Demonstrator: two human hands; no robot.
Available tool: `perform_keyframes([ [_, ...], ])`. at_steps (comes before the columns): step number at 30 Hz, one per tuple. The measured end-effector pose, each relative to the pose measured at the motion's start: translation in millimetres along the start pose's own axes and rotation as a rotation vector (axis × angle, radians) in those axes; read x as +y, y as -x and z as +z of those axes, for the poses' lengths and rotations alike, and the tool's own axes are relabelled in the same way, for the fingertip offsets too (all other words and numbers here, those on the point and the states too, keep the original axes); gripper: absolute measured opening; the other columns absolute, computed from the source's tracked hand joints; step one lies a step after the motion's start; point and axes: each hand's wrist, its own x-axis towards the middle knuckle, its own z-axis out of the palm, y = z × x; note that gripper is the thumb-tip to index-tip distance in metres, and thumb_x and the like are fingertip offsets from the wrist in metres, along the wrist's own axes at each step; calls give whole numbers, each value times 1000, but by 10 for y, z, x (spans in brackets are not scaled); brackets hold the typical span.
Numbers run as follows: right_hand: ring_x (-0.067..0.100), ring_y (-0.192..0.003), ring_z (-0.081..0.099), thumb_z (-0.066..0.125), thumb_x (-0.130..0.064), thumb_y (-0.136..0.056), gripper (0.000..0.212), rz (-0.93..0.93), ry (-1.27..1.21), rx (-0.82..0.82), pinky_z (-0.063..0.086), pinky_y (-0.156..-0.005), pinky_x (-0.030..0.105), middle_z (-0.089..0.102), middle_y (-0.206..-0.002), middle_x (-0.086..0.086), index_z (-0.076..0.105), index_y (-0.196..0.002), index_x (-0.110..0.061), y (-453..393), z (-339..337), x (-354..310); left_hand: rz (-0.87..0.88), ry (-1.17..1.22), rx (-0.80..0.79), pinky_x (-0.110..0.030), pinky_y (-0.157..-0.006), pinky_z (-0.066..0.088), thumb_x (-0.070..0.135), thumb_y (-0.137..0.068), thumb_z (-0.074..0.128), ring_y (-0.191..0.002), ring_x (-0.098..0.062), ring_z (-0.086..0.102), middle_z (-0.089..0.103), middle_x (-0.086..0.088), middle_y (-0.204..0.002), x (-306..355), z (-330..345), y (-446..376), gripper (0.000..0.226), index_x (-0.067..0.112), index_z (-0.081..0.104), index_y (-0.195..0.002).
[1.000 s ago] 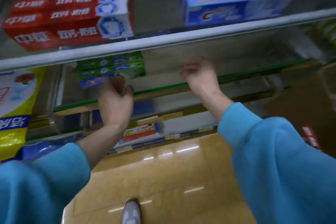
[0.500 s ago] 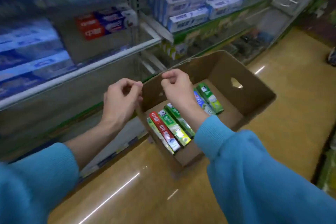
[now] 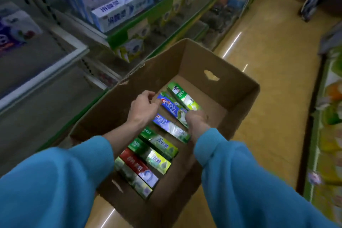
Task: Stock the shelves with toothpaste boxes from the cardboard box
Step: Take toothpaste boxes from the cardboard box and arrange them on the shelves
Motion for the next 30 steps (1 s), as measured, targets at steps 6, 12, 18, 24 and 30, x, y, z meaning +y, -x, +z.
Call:
perform_keyframes([
  [6, 38, -136, 43, 46, -21, -96, 54, 113, -104, -65, 40, -106, 46, 42, -150, 18, 39, -146, -2, -596, 82, 183, -43, -134, -93, -36, -107, 42, 30, -98, 55, -130, -30, 54, 59, -9, -142, -141, 354, -750, 50, 17, 49, -146],
  [12, 31, -111, 66, 58, -32, -61, 65, 174, -225, 107, 55, -93, 44, 67, -126, 7, 65, -120, -6, -1311, 301, 559, -76, -146, -138, -38, -106, 43, 22, -97, 54, -127, -31, 55, 58, -13, -139, -190, 685, -1064, 48, 12, 49, -144],
  [18, 33, -124, 56, 55, -10, -93, 46, 215, -269, 23, 49, -97, 37, 54, -137, 16, 47, -137, 0, -724, 114, 274, -118, -154, -109, -47, -108, 44, 23, -90, 56, -126, -38, 54, 57, -17, -137, -257, 808, -1179, 52, 11, 51, -140],
  [24, 29, -112, 59, 62, -8, -91, 48, 223, -167, 27, 52, -97, 42, 56, -134, 18, 47, -135, 3, -785, 138, 315, -172, -107, -85, -38, -103, 43, 19, -94, 55, -127, -33, 53, 56, -14, -139, -296, 851, -1210, 46, 12, 53, -139],
  [30, 27, -120, 54, 45, -12, -101, 40, 263, -240, 21, 44, -101, 33, 51, -138, 12, 43, -139, 0, -769, 66, 316, -162, -61, -47, -31, -89, 42, 13, -91, 51, -103, -23, 53, 50, -14, -138, -288, 768, -1102, 43, 13, 55, -134],
])
